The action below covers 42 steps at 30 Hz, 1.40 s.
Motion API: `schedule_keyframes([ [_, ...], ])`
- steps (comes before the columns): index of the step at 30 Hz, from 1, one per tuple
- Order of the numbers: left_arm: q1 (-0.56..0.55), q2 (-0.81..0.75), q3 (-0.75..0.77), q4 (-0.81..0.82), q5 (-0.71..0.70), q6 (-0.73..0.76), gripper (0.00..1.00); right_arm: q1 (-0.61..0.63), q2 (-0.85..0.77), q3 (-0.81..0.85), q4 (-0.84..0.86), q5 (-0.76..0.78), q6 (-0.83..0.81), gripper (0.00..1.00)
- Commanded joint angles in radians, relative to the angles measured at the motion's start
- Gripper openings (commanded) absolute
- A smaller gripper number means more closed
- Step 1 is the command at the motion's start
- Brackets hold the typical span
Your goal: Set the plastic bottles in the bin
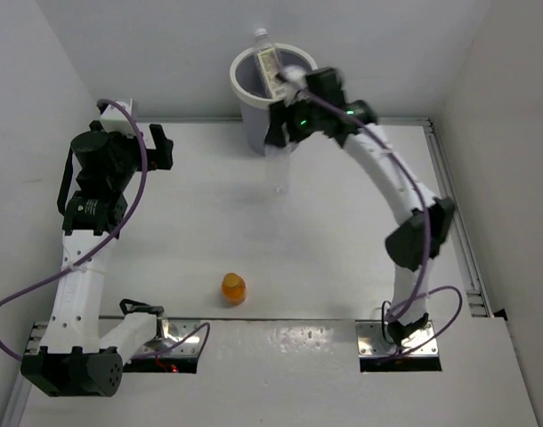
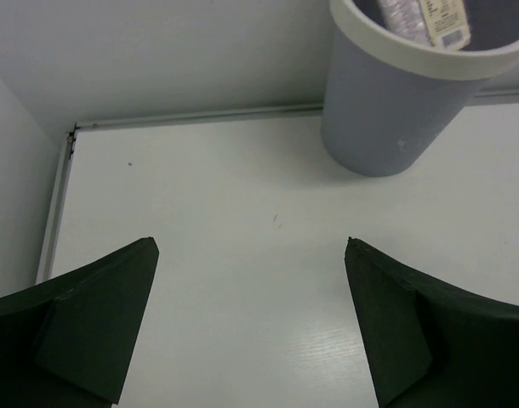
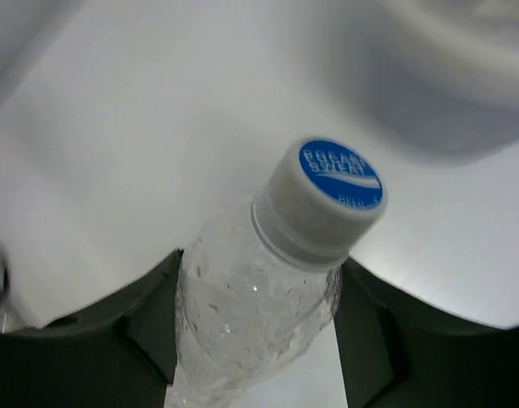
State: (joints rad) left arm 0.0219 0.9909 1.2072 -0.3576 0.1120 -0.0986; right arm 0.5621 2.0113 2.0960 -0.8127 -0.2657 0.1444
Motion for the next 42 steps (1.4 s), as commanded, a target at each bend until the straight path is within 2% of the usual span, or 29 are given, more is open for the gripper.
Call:
schedule_keyframes([
  [1,0.01,0.037,0.009,0.115,0.066,-0.018,0.99,-0.17,-0.213,-0.146,0.546,0.044,0.142,0.0],
  [3,0.01,0.061,0.025,0.115,0.078,-0.027,0.99,-0.21,-0.288,-0.224,0.758,0.088,0.173,0.0],
  [4,0.001,0.072,0.037,0.115,0.087,-0.036,0.99,-0.221,-0.307,-0.264,0.999,0.111,0.17,0.0],
  [5,0.001,0.086,0.037,0.115,0.087,-0.036,0.99,-0.226,-0.301,-0.269,1.058,0.217,0.156,0.0],
  [8,-0.019,0.095,0.026,0.135,0.087,-0.036,0.99,-0.245,-0.269,-0.243,1.281,0.363,0.139,0.0],
  [10,-0.028,0.095,0.014,0.147,0.087,-0.045,0.99,-0.26,-0.215,-0.232,1.415,0.391,0.116,0.0],
  [11,-0.028,0.106,0.002,0.158,0.087,-0.046,0.99,-0.264,-0.197,-0.231,1.536,0.41,0.1,0.0],
  [17,-0.037,0.129,-0.008,0.167,0.062,-0.035,0.99,-0.266,0.07,-0.154,1.783,0.379,-0.052,0.0],
  [24,-0.028,0.14,0.002,0.177,0.038,0.0,0.99,-0.269,0.224,-0.045,1.833,0.379,-0.182,0.0],
  [31,-0.028,0.149,-0.017,0.177,0.029,0.01,0.99,-0.252,0.28,-0.083,1.834,0.31,-0.27,0.0],
  [37,-0.028,0.149,-0.017,0.143,0.078,0.055,0.99,-0.228,0.319,-0.116,1.834,0.206,-0.324,0.18],
  [42,-0.019,0.149,-0.017,0.094,0.144,0.089,0.99,-0.209,0.406,-0.016,1.772,0.163,-0.382,0.17],
])
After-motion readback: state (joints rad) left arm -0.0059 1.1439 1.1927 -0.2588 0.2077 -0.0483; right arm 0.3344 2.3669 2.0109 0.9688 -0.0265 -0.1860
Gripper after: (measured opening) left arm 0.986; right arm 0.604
